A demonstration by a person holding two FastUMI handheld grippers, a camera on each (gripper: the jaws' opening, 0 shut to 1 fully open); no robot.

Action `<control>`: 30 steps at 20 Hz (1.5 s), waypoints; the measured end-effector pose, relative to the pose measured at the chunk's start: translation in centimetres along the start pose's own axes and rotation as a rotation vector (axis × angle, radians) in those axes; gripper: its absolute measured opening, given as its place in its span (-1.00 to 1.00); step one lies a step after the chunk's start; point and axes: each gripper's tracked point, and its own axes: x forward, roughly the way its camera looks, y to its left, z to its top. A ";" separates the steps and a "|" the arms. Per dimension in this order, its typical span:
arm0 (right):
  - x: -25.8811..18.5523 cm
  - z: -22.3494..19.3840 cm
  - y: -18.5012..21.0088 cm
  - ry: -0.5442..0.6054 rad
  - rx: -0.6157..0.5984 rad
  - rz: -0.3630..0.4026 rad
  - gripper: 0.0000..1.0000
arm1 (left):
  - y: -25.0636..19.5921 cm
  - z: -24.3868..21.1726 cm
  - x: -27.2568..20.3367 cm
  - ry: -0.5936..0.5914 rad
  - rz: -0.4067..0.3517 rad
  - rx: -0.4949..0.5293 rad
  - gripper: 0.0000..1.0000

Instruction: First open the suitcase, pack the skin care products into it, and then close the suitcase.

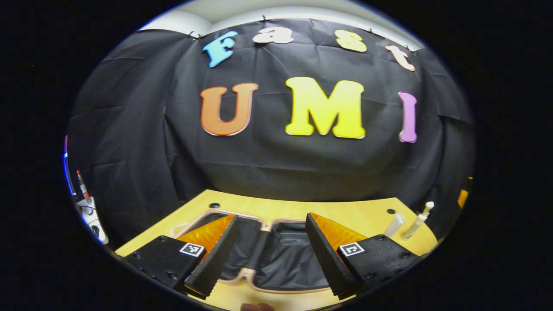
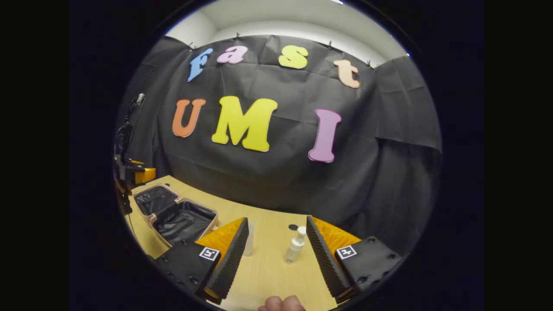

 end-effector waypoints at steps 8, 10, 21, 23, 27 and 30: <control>0.1 -3.9 -6.2 0.090 0.038 -0.035 0.59 | -15.2 -3.6 -0.6 0.048 -0.228 0.045 0.95; 0.2 -4.8 -7.5 0.110 0.035 -0.047 0.59 | -18.4 -4.9 -0.5 0.064 -0.290 0.052 0.96; 0.2 -11.0 -12.7 0.236 0.024 -0.096 0.59 | -29.1 -16.2 7.6 0.179 -0.413 0.150 0.96; 0.4 -11.9 -13.4 0.259 0.028 -0.110 0.59 | -29.2 -18.4 9.9 0.214 -0.399 0.156 1.00; 0.8 -13.7 -14.8 0.307 0.052 -0.141 0.55 | -29.7 -22.3 13.2 0.303 -0.388 0.157 0.94; 1.4 -14.4 -15.1 0.326 0.049 -0.137 0.58 | -30.3 -22.9 14.3 0.314 -0.390 0.183 0.79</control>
